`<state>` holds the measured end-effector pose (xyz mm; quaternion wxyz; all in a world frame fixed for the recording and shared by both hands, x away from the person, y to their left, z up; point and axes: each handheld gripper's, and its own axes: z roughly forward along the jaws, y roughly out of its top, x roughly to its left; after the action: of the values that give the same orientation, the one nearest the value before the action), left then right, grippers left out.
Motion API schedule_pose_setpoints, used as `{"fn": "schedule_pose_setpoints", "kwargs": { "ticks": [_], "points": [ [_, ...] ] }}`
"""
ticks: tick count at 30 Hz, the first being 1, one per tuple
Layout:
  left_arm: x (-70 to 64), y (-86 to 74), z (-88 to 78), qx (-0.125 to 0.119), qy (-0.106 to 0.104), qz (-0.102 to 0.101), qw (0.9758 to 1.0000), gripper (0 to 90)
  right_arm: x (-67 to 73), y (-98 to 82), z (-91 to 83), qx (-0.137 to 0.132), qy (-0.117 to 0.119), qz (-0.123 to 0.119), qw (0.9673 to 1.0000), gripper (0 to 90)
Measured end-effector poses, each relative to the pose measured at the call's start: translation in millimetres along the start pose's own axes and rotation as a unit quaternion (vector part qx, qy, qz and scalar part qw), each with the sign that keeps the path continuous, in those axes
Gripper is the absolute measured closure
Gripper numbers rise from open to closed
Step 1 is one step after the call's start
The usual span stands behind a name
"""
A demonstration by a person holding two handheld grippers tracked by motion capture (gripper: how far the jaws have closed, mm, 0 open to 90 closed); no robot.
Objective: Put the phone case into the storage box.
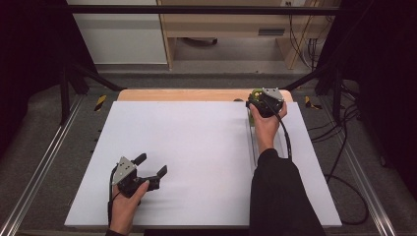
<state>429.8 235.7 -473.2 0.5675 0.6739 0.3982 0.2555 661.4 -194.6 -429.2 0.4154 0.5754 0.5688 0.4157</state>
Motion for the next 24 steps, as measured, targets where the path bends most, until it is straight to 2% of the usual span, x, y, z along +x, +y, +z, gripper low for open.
{"fn": "schedule_pose_setpoints", "kwargs": {
  "ticks": [17, 24],
  "points": [
    [-0.8, 0.0, 0.4, 0.001, -0.001, 0.001, 1.0000, 5.2, 6.3, -1.2, -1.4, 0.000, 0.002, -0.027, 0.9996, 15.9],
    [-0.3, 0.0, 0.3, 0.001, -0.001, 0.001, 1.0000, 5.3, 6.4, -1.1, -1.2, 0.001, 0.003, -0.028, 0.9996, 15.8]
  ]
}}
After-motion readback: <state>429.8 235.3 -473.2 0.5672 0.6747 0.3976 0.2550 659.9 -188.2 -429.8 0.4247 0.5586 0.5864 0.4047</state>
